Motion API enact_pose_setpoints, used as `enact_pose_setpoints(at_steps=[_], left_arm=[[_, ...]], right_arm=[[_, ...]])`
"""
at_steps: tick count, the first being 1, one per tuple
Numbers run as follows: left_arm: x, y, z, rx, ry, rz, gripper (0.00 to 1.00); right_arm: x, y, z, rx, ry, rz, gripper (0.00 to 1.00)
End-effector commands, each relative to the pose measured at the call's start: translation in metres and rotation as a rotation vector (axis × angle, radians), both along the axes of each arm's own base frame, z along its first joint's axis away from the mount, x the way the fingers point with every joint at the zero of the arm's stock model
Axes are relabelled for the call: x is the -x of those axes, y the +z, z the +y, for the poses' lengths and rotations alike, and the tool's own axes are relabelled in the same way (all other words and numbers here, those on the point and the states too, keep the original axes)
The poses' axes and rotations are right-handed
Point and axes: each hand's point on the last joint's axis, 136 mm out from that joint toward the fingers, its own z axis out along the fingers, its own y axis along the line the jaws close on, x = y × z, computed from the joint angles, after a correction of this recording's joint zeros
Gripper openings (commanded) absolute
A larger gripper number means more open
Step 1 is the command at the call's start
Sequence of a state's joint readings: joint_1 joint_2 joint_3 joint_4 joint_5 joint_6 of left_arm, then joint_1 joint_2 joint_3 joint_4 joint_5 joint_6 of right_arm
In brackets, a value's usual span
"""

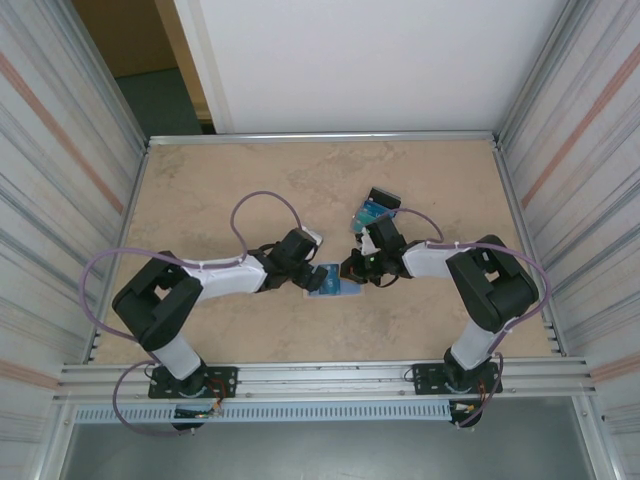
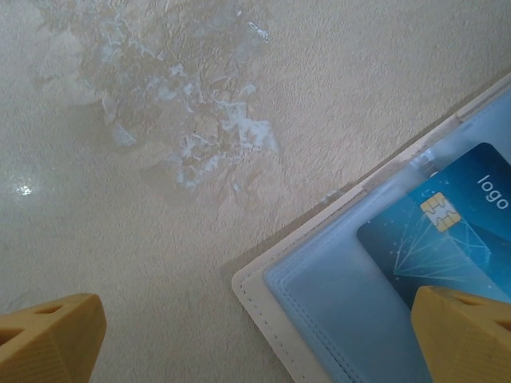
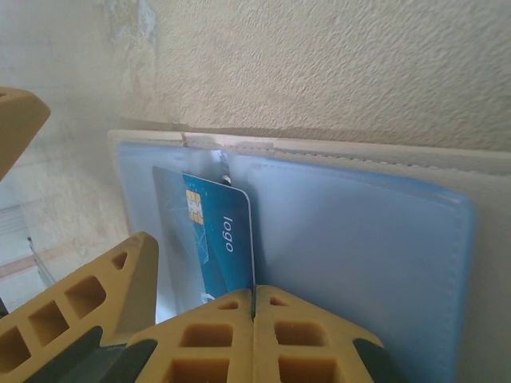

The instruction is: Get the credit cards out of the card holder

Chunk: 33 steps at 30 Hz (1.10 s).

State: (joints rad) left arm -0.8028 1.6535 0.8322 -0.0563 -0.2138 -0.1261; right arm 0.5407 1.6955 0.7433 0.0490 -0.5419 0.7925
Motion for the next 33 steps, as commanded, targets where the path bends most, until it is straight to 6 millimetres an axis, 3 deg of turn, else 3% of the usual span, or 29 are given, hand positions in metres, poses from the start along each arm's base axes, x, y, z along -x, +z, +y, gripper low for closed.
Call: enact_pose_setpoints(at_steps=[1,12,20,33], left_arm=[[-0.003,0.003,-0.001,-0.034,-0.009,-0.018,0.99],[-0.002,-0.003,0.001,-0.054,-0.005,-0.009,0.99],[-0.001,-0.006,0.000,-0.061,-0.009,-0.003,0.99],[0.000,-0.004,-0.004,-0.048,-0.009,-0.002,0.99]], right_arm=[[-0.005,0.011,-0.006,0.021,-0.001,-0.043,0.00],[-0.007,0.022,-0.006,-0.015,-0.009,-0.058,0.00],[-0.007,0.035,0.011,-0.146,-0.003,-0.070,0.15],[-0.005,0.016,0.027,-0.152,0.021,-0.033,0.17]])
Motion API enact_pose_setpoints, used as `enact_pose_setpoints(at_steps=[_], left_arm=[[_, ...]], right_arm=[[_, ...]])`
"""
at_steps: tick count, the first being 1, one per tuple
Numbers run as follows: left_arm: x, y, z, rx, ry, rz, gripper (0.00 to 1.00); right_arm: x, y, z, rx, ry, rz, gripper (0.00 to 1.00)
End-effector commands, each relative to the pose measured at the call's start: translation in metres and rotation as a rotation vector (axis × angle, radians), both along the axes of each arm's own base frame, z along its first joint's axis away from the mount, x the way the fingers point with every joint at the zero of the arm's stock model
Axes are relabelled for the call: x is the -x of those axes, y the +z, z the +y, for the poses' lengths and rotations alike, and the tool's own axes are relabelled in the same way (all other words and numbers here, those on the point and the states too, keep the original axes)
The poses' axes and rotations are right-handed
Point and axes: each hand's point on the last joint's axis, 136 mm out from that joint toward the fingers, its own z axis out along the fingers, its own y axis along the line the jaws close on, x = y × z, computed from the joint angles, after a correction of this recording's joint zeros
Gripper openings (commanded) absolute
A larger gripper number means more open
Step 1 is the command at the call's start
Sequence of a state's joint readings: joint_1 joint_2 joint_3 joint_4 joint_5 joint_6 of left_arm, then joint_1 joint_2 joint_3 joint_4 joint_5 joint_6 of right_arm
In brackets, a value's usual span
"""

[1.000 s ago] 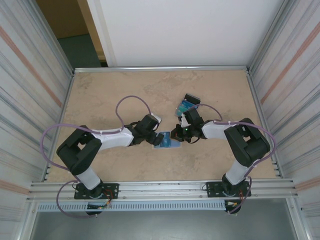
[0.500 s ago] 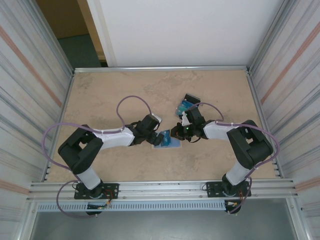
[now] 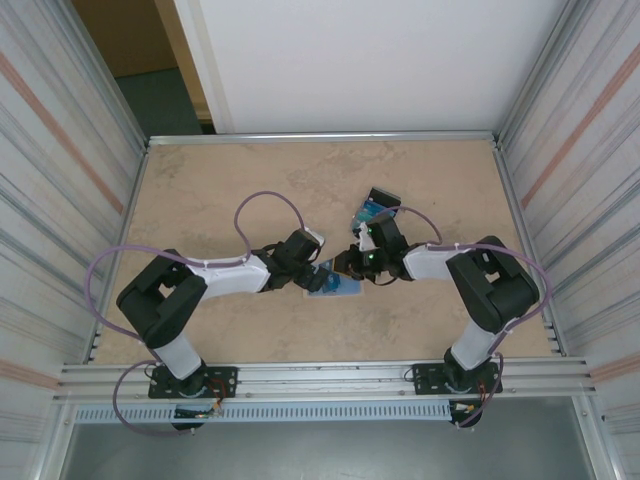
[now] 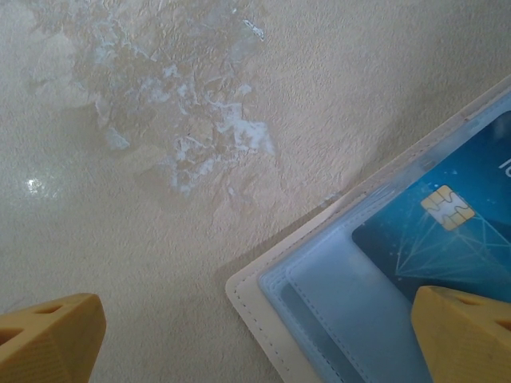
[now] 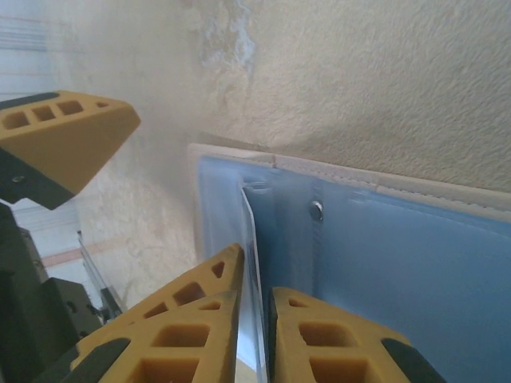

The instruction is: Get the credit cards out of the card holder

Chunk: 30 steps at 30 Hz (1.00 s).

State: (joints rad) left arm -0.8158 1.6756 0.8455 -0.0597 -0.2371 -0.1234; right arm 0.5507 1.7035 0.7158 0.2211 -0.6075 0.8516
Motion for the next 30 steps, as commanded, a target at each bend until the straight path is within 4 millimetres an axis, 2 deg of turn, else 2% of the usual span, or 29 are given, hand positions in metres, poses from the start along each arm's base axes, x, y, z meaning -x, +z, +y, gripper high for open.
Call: enact_pose_setpoints(at_steps=[1,6,12,19,30], left_arm=[[0.000,0.000,-0.002,-0.023,-0.006,0.004,0.99],[0.000,0.002,-0.002,-0.017,-0.001,0.000,0.99],[-0.001,0.008,-0.002,0.001,0.009,-0.015,0.99],[-0.002,0.009,0.001,-0.009,0.023,-0.022,0.99],[-0.003,0.010,0.001,-0.011,0.030,-0.020,0.99]], right_arm=[[0.001,-0.001,0.008,-0.026,0.012,0.015,0.17],[0.002,-0.005,0.008,-0.015,0.018,0.019,0.08],[0.002,-0.007,-0.004,0.071,0.009,0.001,0.00],[0.003,-0.002,-0.015,0.137,0.007,-0.024,0.00],[0.002,0.019,-0.028,0.191,-0.001,-0.088,0.00]])
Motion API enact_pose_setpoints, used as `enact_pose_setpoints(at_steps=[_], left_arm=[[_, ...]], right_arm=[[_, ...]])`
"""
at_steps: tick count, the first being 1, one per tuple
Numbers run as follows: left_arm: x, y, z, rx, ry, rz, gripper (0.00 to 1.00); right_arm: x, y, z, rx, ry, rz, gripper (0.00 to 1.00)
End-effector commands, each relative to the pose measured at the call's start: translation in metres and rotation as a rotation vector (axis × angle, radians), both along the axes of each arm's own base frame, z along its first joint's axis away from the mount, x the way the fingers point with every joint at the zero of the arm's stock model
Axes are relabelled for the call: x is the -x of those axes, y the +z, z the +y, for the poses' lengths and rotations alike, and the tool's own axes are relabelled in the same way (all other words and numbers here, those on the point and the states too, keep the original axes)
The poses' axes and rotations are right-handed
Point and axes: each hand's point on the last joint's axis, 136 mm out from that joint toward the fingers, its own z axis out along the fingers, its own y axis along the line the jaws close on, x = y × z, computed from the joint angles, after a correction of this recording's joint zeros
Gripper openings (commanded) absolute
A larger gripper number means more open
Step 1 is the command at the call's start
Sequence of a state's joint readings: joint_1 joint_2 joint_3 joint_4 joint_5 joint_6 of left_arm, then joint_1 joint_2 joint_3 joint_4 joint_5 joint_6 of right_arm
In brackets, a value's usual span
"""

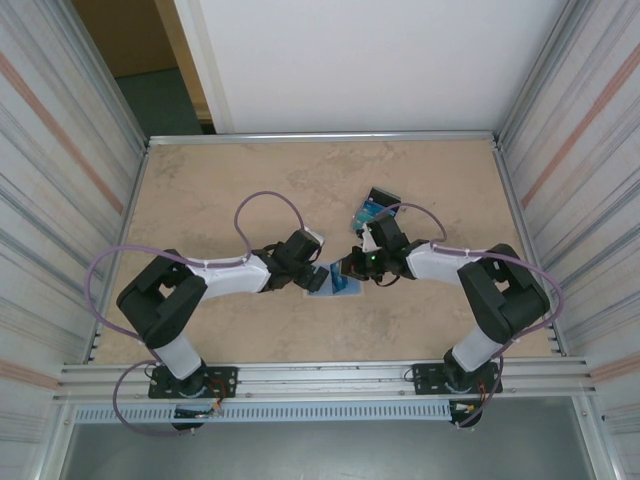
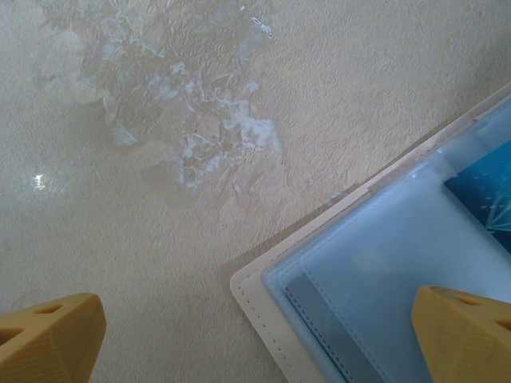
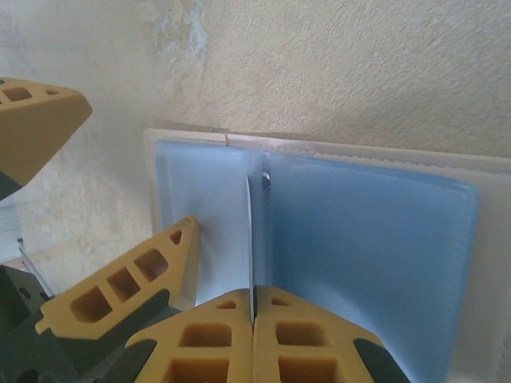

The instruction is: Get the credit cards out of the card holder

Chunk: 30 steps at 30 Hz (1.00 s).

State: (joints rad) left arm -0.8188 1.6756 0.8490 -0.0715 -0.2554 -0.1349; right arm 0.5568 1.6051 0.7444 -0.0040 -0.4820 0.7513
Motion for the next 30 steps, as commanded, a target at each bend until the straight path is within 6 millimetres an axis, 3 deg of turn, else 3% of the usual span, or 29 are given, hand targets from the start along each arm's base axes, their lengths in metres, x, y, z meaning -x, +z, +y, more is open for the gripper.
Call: enact_pose_setpoints(at_steps=[1,13,22,30], left_arm=[[-0.003,0.010,-0.002,0.001,0.013,-0.018,0.99],[-0.010,0.042,-0.007,0.061,0.019,-0.086,0.99],[-0.014,0.073,0.001,0.126,0.068,-0.163,0.99],[-0.010,0.092,0.011,0.172,0.098,-0.211,0.99]], right_arm=[[-0.004,0.017,-0.007,0.042,0.006,-0.056,0.00],[-0.022,0.073,-0.027,0.106,0.046,-0.258,0.00],[-0.071,0.125,-0.056,0.309,0.099,-0.583,0.00],[-0.118,0.138,-0.075,0.471,0.175,-0.727,0.00]])
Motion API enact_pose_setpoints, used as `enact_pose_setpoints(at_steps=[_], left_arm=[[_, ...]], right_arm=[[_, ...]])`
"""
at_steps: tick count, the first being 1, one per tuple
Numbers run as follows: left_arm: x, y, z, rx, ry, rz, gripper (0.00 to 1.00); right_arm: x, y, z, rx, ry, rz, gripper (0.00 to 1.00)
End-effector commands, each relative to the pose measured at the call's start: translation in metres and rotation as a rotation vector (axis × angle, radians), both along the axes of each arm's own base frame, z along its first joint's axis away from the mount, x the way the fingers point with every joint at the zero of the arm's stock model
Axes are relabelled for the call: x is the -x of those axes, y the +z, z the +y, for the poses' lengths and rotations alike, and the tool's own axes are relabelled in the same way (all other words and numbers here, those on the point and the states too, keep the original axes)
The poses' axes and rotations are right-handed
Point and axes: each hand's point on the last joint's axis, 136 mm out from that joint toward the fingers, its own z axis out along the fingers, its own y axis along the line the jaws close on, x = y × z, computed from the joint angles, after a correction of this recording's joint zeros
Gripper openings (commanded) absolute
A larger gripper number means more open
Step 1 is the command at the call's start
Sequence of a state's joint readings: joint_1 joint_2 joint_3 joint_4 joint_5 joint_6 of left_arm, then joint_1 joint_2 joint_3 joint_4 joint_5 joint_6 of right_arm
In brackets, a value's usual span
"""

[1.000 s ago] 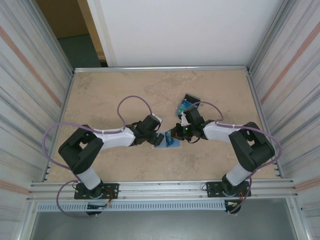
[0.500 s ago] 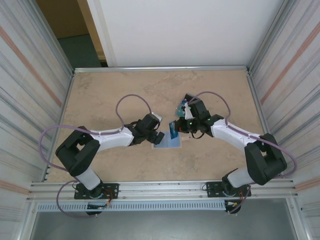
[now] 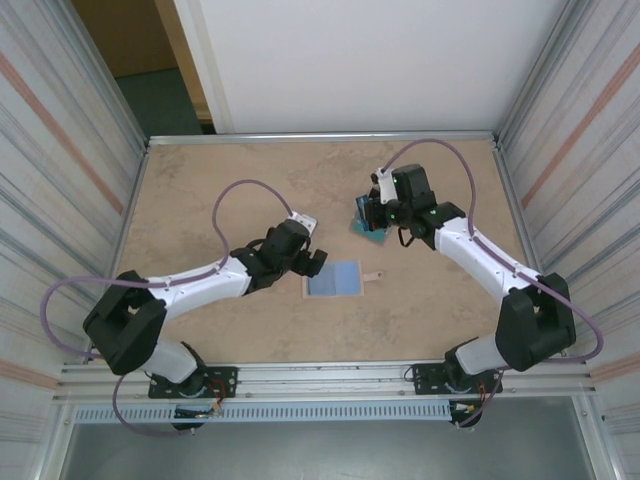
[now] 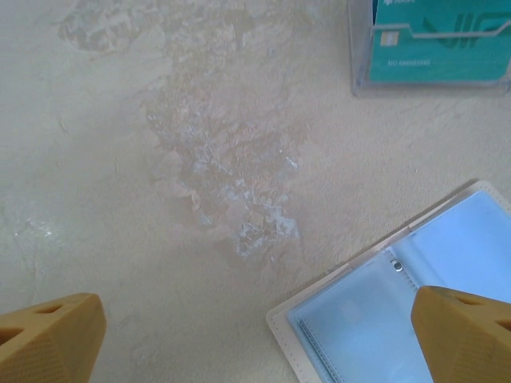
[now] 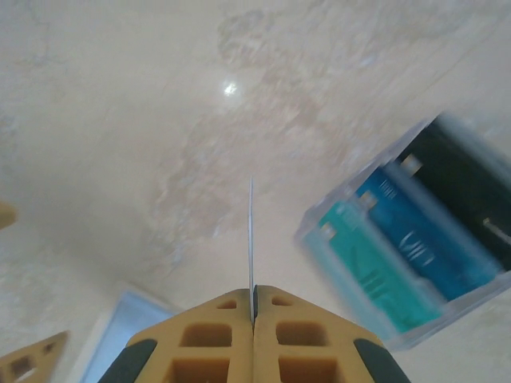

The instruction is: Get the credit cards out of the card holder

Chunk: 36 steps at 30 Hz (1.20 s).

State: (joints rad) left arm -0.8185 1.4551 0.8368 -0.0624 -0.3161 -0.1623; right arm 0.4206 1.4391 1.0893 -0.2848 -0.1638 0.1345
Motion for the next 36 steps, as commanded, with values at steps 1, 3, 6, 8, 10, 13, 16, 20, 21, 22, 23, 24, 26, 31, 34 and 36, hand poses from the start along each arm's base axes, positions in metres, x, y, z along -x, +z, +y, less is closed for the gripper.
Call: enact_pose_setpoints(at_steps=[1,3,6,8,10,13,16,20,21,22,23,24,26,31,34,36], left_arm=[[0.000,0.013,0.009,0.040,0.042,-0.039,0.99],[0.001,0.016,0.013,0.062,0.051,-0.044,0.99],[0.001,0.019,0.018,0.112,0.062,-0.037,0.99],[0.003,0.018,0.022,0.149,0.067,-0.028,0.99],[0.003,0.020,0.025,0.186,0.072,-0.028,0.99],[0.004,0.022,0.030,0.210,0.080,-0.031,0.99],[0.005,0.022,0.033,0.209,0.085,-0.033,0.99],[0.005,0.025,0.036,0.214,0.089,-0.039,0.99],[0.005,0.026,0.036,0.213,0.090,-0.039,0.99],[0.005,0.026,0.036,0.215,0.090,-0.040,0.99],[0.005,0.025,0.037,0.213,0.092,-0.040,0.99],[0.005,0.025,0.037,0.213,0.092,-0.040,0.99],[0.006,0.026,0.038,0.214,0.093,-0.040,0.99],[0.006,0.025,0.040,0.212,0.097,-0.039,0.99],[0.005,0.027,0.040,0.217,0.097,-0.041,0.99],[0.005,0.027,0.040,0.216,0.097,-0.039,0.99]], right_arm=[[-0.020,-0.004,-0.013,0.151,0.056,-0.072,0.00],[-0.027,-0.006,-0.014,0.188,0.088,-0.089,0.00],[-0.040,-0.012,-0.018,0.247,0.123,-0.110,0.00],[-0.049,-0.016,-0.024,0.286,0.125,-0.117,0.00],[-0.058,-0.023,-0.029,0.323,0.129,-0.110,0.00],[-0.066,-0.032,-0.032,0.354,0.156,-0.098,0.00],[-0.070,-0.039,-0.032,0.372,0.186,-0.091,0.00],[-0.071,-0.048,-0.027,0.372,0.239,-0.082,0.00],[-0.071,-0.050,-0.027,0.375,0.245,-0.079,0.00],[-0.073,-0.051,-0.028,0.378,0.246,-0.077,0.00],[-0.073,-0.054,-0.028,0.380,0.254,-0.068,0.00],[-0.073,-0.055,-0.028,0.382,0.260,-0.062,0.00],[-0.074,-0.059,-0.030,0.390,0.265,-0.052,0.00],[-0.073,-0.067,-0.034,0.413,0.279,-0.026,0.00],[-0.072,-0.071,-0.036,0.421,0.284,-0.017,0.00],[-0.071,-0.073,-0.036,0.417,0.293,-0.007,0.00]])
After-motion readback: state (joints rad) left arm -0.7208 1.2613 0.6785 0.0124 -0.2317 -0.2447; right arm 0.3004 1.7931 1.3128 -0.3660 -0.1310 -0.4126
